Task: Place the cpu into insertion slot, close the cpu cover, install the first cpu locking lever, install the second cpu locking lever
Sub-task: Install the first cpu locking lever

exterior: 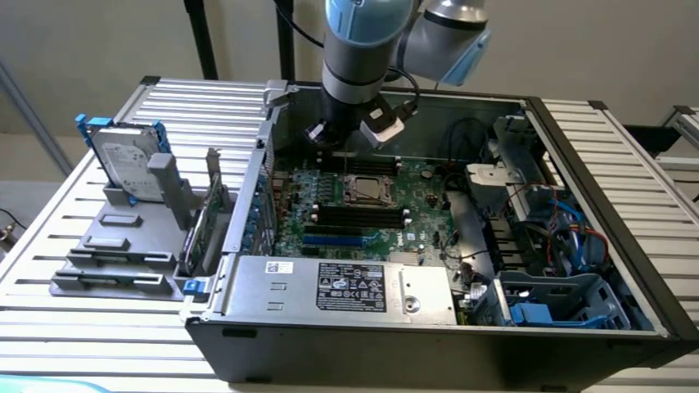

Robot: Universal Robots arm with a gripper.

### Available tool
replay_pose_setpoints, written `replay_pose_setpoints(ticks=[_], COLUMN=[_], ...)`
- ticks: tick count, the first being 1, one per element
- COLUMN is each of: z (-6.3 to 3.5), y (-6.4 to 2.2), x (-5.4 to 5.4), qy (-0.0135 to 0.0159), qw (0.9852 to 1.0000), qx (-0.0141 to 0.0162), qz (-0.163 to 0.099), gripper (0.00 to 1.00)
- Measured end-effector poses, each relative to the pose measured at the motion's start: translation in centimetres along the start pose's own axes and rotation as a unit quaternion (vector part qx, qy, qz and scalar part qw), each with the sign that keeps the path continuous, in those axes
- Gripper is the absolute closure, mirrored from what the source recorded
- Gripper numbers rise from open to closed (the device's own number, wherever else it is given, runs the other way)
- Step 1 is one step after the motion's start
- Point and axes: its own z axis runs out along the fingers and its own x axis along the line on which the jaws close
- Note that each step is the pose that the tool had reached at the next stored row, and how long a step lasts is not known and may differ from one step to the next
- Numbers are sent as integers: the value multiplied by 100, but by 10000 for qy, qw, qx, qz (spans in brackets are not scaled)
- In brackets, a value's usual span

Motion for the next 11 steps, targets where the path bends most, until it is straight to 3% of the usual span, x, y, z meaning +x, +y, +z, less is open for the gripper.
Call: replay_pose_setpoints(ticks=[3,6,7,10,11], z=[2,2,2,4,5], y=[53,109,125,149,150], x=[94,185,210,257,257], qy=[-35,-101,-132,-258,-282], qw=[10000,9999,9998,9990,9988], qx=[-53,-139,-179,-352,-397], qz=[6,14,17,26,24], gripper=[89,89,89,89,89])
